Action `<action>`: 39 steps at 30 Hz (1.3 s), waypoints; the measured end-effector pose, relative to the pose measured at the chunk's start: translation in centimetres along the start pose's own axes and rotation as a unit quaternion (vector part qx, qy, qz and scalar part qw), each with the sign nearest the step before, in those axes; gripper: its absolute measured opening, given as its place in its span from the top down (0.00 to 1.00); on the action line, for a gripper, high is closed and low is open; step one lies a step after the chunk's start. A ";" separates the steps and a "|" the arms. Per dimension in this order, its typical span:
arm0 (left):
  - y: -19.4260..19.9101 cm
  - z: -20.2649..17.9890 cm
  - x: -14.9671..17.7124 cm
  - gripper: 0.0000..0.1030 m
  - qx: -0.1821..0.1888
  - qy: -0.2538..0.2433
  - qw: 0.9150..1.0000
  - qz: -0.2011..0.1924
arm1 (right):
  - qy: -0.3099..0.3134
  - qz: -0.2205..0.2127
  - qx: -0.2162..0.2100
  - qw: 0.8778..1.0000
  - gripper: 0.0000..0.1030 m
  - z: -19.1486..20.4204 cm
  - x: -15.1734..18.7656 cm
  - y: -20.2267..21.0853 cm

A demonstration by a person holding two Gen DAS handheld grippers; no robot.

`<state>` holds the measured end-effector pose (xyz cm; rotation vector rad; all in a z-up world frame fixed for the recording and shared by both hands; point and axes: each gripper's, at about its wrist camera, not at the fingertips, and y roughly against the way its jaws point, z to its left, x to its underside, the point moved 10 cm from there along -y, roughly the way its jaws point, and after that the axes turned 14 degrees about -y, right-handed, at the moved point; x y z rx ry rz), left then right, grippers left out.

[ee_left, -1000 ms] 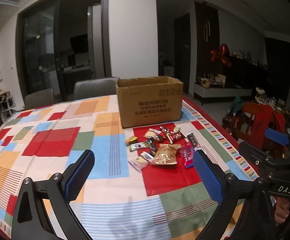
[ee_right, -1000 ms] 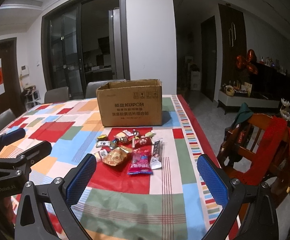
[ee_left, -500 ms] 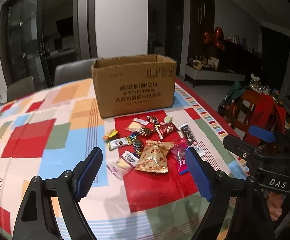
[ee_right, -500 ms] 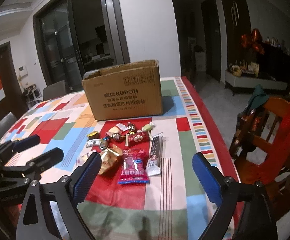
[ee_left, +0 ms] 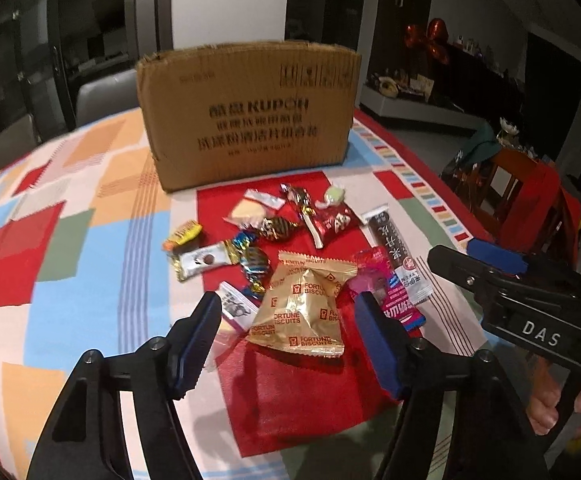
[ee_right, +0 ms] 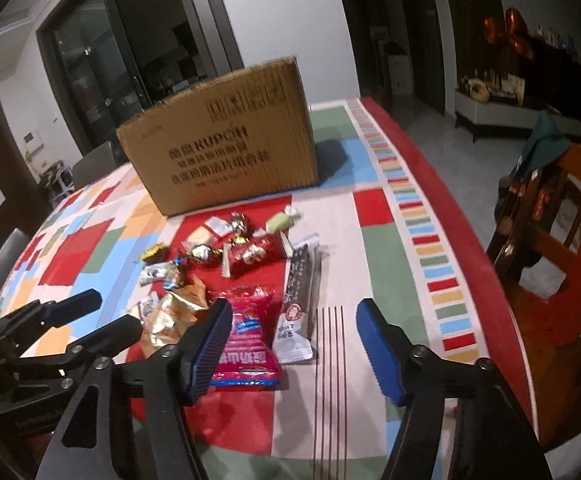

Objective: Organize snacks
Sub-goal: 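Grasp the gold biscuit packet with the left tool while the right tool grasps the silver bar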

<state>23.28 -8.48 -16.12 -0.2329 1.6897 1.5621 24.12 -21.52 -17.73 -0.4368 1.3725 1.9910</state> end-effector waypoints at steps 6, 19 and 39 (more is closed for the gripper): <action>-2.1 -0.1 0.0 0.38 0.017 0.003 1.000 0.016 | -0.010 0.025 0.003 1.000 0.47 -0.5 0.3 -2.2; -4.9 -0.2 0.2 0.50 0.053 0.026 0.997 0.044 | -0.006 0.055 0.010 0.998 0.60 -0.7 0.8 -5.1; -3.8 0.2 -0.2 0.64 0.051 0.044 0.998 0.020 | 0.033 0.035 0.021 0.999 0.82 0.5 0.3 -4.8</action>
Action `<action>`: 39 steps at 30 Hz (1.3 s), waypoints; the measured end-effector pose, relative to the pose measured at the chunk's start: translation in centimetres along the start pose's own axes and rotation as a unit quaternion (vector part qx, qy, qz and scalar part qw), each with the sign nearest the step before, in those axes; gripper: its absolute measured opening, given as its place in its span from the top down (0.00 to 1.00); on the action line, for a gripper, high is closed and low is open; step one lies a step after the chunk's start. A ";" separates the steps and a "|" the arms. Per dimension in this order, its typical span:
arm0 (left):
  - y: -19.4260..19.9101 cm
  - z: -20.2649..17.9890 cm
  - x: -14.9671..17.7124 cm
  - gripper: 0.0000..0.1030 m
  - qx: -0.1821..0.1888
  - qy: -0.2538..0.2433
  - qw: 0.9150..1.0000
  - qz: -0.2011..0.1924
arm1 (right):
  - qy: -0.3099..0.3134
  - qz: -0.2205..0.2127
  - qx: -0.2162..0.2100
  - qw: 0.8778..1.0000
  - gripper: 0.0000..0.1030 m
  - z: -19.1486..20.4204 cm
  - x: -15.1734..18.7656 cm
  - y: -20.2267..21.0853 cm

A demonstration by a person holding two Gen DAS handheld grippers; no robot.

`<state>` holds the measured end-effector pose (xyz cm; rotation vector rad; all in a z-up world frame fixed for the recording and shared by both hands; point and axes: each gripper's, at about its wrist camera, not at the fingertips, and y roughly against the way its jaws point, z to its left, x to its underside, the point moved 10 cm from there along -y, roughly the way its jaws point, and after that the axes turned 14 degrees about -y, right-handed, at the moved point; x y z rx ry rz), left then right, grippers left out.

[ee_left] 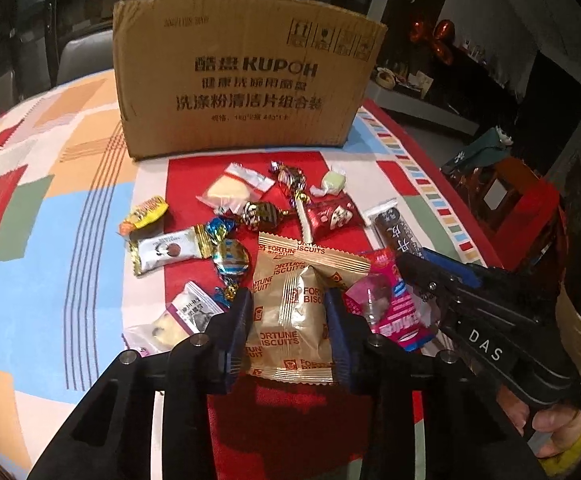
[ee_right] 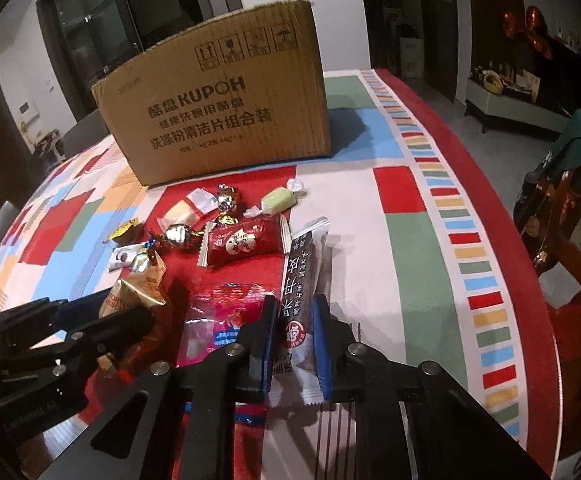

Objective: Organize snacks
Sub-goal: 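Grasp the gold biscuit packet with the left tool while the right tool grasps the silver bar, then lift both packets into the cardboard box and open both tools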

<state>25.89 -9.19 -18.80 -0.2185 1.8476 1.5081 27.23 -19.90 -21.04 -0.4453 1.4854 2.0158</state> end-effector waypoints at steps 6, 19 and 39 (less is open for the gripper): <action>1.8 -0.2 -0.8 0.64 -0.007 -0.002 1.000 -0.024 | 0.006 -0.019 -0.003 1.000 0.82 0.3 -0.3 1.7; 6.9 -0.9 -2.7 0.64 -0.018 -0.013 0.996 -0.081 | 0.014 -0.069 -0.039 0.997 0.82 2.7 -1.7 7.8; 13.1 2.3 -10.5 0.64 -0.052 -0.038 0.986 -0.156 | 0.025 -0.144 -0.099 0.984 0.82 8.2 -8.5 12.8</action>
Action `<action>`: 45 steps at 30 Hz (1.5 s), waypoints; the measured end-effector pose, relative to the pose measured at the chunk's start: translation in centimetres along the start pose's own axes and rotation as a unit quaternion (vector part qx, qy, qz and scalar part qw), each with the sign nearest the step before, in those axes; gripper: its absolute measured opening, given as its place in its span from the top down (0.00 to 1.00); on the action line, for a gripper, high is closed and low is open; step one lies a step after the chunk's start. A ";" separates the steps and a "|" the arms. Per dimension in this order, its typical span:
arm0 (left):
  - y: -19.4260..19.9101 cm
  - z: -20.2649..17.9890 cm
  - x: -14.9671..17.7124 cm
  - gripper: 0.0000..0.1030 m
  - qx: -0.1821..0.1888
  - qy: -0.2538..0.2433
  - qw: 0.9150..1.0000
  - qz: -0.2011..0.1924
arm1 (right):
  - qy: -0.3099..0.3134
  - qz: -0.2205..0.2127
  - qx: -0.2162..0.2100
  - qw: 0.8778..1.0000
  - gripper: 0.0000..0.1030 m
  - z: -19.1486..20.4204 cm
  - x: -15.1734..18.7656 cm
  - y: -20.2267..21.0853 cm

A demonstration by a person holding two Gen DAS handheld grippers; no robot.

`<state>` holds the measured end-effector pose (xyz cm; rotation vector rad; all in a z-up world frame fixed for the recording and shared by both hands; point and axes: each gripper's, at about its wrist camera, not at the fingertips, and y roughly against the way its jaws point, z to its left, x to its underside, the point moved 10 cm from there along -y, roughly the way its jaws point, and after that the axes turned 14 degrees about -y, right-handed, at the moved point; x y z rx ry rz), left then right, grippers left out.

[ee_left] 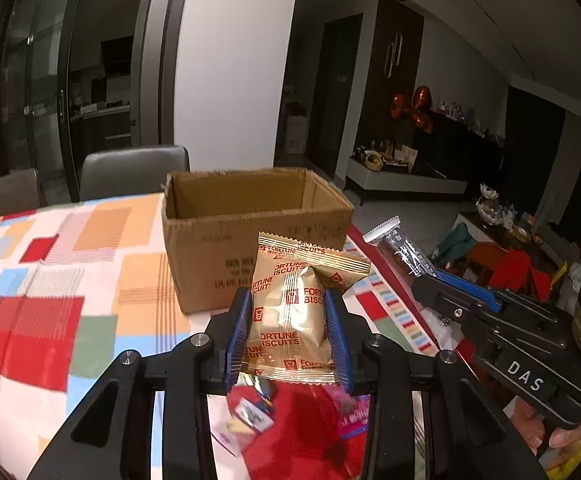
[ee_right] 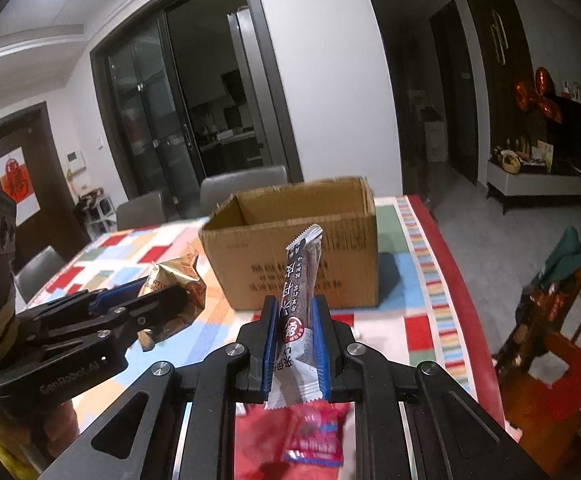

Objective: Organize snacks
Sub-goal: 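Lift both packets into the cardboard box and open both tools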

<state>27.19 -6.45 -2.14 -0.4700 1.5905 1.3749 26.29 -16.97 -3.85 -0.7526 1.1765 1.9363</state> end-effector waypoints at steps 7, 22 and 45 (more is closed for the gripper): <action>-1.1 2.3 -2.8 0.64 -0.011 -0.008 1.000 -0.004 | -0.004 -0.011 -0.012 1.000 0.82 1.2 -3.4 -1.8; -6.7 6.7 -7.1 0.64 0.001 -0.008 1.000 0.025 | 0.012 -0.006 -0.012 1.000 0.82 2.3 -9.0 -8.3; -14.3 9.5 -7.9 0.35 -0.027 -0.010 0.997 0.067 | -0.004 0.005 0.047 0.999 0.45 -0.9 -11.3 -15.4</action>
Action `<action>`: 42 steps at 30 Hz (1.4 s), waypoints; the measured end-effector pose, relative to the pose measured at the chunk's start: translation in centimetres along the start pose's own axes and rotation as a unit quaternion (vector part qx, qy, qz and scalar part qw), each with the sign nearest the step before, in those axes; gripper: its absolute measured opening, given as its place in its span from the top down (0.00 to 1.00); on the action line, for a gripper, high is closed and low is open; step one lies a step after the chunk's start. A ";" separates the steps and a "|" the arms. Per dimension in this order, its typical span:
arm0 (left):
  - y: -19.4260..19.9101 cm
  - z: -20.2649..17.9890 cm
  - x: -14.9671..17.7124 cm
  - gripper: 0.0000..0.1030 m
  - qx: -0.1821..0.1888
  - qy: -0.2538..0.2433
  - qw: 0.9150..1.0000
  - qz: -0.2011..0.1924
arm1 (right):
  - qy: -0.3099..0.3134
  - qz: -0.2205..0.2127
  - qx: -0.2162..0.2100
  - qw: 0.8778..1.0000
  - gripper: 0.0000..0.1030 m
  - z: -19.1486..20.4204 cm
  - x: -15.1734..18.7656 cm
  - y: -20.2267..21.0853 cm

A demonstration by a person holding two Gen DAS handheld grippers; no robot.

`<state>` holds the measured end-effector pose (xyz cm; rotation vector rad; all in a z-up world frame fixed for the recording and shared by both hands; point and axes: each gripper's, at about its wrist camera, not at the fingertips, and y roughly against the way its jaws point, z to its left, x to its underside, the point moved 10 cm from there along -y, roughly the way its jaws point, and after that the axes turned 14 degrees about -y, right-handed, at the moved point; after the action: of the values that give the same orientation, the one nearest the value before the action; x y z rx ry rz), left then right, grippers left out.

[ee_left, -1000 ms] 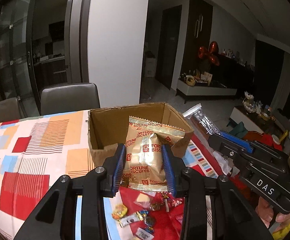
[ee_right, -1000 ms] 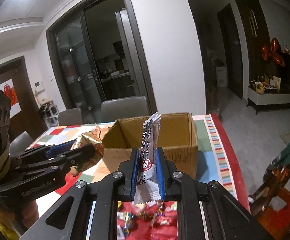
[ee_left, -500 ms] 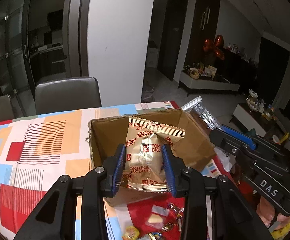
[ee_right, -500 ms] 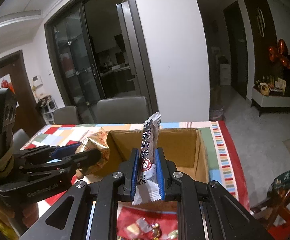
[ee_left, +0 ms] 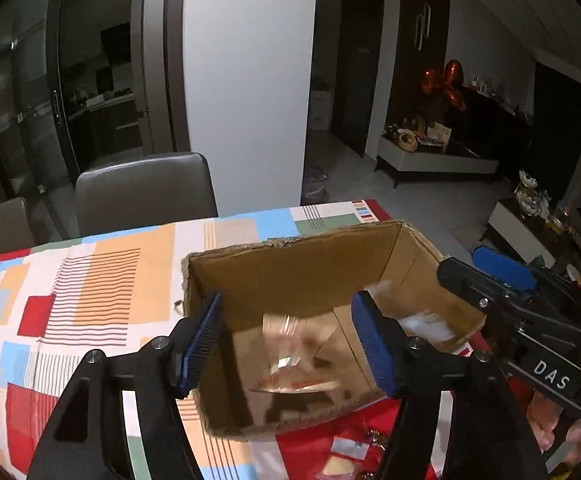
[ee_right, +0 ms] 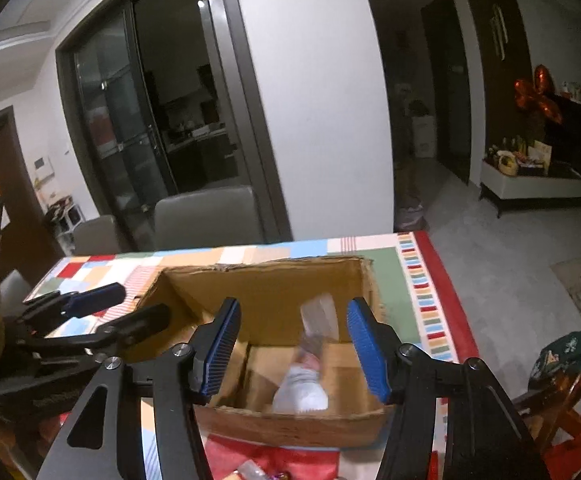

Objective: Organize snacks
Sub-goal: 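Lift both packets into the cardboard box and open both tools, then withdraw both tools from the box back toward the snack pile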

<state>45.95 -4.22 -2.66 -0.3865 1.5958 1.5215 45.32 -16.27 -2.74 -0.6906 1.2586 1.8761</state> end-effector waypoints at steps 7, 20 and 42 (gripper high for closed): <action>4.0 -0.6 1.0 0.24 0.006 0.005 0.999 -0.032 | 0.004 -0.008 -0.007 1.000 0.44 0.2 1.5 3.5; 12.1 -3.0 3.6 0.22 0.000 -0.024 0.996 -0.083 | -0.006 -0.013 -0.033 0.999 0.43 1.3 5.9 9.8; 14.9 -7.4 14.2 0.22 0.017 -0.057 0.997 -0.050 | 0.004 0.011 -0.008 1.000 0.43 -1.2 14.9 14.6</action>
<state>24.14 -3.25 -4.60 -0.3502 1.4889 1.4142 24.85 -16.29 -7.10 -0.6958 1.2622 1.9040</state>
